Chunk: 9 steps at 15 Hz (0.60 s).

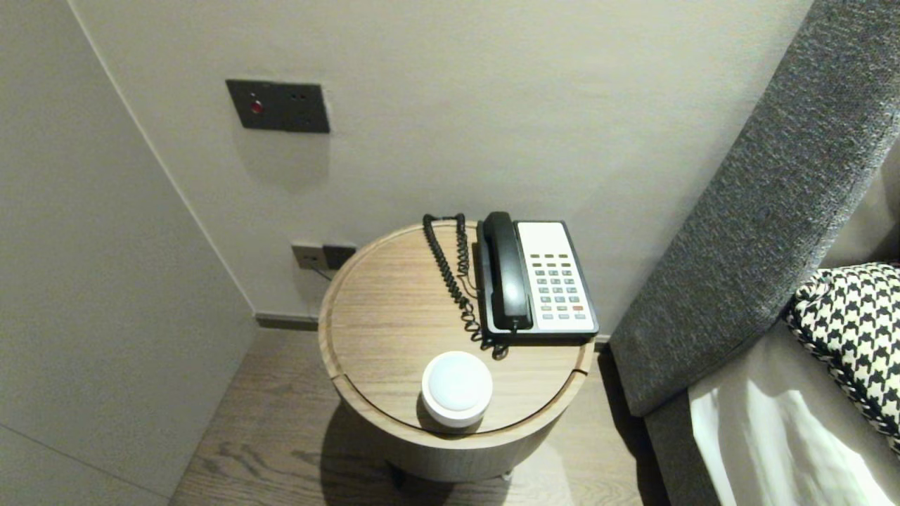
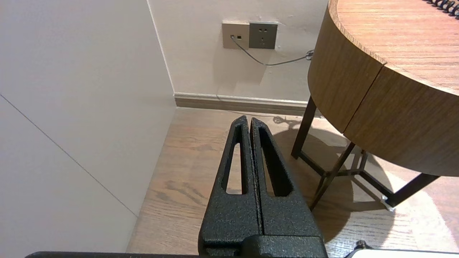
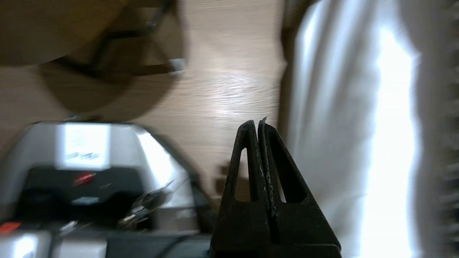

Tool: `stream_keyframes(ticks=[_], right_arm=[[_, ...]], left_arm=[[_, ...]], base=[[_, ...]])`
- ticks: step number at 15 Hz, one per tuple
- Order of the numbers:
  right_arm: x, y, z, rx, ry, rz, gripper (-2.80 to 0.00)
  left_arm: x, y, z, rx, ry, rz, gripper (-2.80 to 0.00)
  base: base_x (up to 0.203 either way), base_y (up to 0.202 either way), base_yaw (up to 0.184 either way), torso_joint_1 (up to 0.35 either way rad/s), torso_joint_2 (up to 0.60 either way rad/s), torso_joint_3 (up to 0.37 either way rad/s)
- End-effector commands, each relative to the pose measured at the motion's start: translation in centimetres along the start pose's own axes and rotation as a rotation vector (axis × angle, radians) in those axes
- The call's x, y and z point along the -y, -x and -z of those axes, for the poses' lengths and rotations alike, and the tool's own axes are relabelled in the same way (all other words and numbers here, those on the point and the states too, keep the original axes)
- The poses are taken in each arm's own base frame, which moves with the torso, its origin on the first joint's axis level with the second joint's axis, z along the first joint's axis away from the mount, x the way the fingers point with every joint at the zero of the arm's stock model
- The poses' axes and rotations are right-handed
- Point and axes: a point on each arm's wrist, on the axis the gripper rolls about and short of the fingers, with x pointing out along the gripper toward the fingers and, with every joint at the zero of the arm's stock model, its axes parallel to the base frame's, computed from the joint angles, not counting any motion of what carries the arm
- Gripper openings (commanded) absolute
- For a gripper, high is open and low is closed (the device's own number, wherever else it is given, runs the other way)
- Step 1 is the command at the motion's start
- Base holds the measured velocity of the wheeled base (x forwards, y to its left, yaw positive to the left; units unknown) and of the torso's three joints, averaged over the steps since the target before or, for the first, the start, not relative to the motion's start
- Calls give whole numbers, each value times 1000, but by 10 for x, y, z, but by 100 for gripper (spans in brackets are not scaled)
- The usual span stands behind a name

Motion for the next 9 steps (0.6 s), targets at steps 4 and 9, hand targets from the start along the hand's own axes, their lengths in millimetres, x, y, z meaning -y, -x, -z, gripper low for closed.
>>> stream_keyframes(ticks=[4, 9], right_arm=[[-7, 3, 55, 145, 31, 4, -280], [-8, 6, 58, 180, 103, -89, -280]], left_arm=[[0, 0, 0, 2, 0, -1, -280], [0, 0, 0, 4, 0, -1, -280]], base=[[0, 0, 0, 0, 0, 0], [0, 0, 0, 0, 0, 0]])
